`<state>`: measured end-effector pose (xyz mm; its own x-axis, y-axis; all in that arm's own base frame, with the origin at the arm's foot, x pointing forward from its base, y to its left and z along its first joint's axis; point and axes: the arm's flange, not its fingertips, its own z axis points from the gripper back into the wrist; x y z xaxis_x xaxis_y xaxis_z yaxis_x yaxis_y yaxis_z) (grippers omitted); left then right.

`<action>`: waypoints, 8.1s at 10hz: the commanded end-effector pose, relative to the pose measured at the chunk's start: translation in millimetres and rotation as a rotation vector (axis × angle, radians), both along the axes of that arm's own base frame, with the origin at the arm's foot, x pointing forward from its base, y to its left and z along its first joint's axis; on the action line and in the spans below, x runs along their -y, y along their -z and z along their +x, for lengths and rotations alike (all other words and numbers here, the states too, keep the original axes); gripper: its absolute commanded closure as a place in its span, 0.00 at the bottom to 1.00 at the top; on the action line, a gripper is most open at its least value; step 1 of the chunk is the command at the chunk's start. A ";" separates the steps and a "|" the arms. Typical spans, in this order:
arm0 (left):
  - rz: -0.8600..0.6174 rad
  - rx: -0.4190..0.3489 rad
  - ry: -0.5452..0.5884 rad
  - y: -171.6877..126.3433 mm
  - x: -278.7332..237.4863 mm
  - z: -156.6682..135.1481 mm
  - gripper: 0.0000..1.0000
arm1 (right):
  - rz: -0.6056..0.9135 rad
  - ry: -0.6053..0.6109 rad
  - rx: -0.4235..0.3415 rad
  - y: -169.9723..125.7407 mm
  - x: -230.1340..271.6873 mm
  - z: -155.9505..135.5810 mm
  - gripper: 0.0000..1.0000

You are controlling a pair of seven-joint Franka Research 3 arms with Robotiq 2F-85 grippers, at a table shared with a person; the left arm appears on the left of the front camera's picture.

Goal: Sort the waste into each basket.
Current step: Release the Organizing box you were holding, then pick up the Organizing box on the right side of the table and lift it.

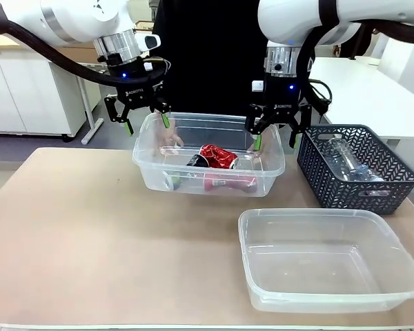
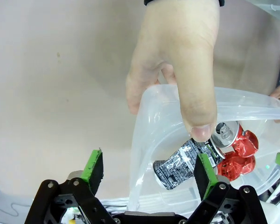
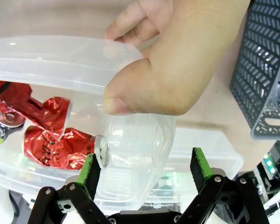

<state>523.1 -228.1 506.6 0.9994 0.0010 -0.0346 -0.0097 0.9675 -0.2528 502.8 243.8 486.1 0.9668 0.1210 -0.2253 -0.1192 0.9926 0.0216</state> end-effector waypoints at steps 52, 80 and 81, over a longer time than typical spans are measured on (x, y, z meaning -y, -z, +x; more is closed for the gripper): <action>-0.122 -0.007 0.007 27.0 165.8 -311.8 0.00 | 0.318 0.030 0.248 5.6 291.7 -271.7 0.00; 0.021 0.015 0.021 155.4 221.5 -264.5 0.84 | 0.092 -0.014 -0.149 151.3 262.0 -229.2 1.00; 0.022 0.016 0.024 156.0 221.1 -264.9 0.94 | 0.093 -0.001 -0.149 151.5 260.8 -228.9 0.79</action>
